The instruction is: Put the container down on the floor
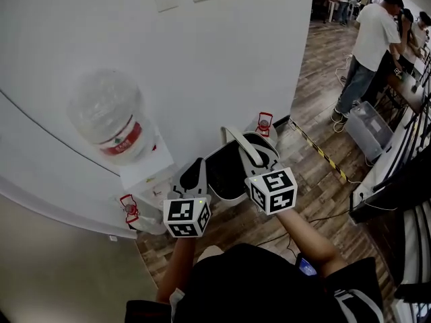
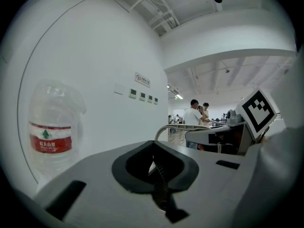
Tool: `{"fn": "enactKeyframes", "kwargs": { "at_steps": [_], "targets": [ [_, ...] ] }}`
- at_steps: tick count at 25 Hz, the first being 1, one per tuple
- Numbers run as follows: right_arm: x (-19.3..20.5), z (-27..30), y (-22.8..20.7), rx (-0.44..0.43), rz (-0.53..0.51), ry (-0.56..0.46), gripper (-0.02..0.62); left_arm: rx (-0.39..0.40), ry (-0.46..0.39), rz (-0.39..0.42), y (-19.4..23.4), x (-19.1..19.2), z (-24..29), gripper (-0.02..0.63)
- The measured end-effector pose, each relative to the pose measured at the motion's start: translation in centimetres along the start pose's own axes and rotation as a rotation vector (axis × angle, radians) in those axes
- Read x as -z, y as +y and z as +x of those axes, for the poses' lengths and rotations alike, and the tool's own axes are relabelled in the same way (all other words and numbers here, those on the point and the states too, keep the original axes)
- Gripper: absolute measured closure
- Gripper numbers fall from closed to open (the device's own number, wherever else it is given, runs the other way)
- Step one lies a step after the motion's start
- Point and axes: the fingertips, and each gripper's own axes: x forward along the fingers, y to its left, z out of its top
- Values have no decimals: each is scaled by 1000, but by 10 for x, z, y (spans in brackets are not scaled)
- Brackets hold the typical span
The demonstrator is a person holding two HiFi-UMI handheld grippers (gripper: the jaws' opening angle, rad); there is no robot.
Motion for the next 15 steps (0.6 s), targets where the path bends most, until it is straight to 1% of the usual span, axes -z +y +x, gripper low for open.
{"fn": "enactKeyframes", "kwargs": {
  "at_steps": [5, 8, 15],
  "targets": [
    [1, 2, -4, -2, 15, 2, 566, -14, 0, -2, 2, 0, -1, 588],
    [2, 6, -2, -5, 14, 9, 566, -23, 0, -19, 8, 2, 0, 588],
    [4, 26, -5, -3, 7, 22, 566, -19, 0, -38, 22, 6, 16, 588]
  ]
}}
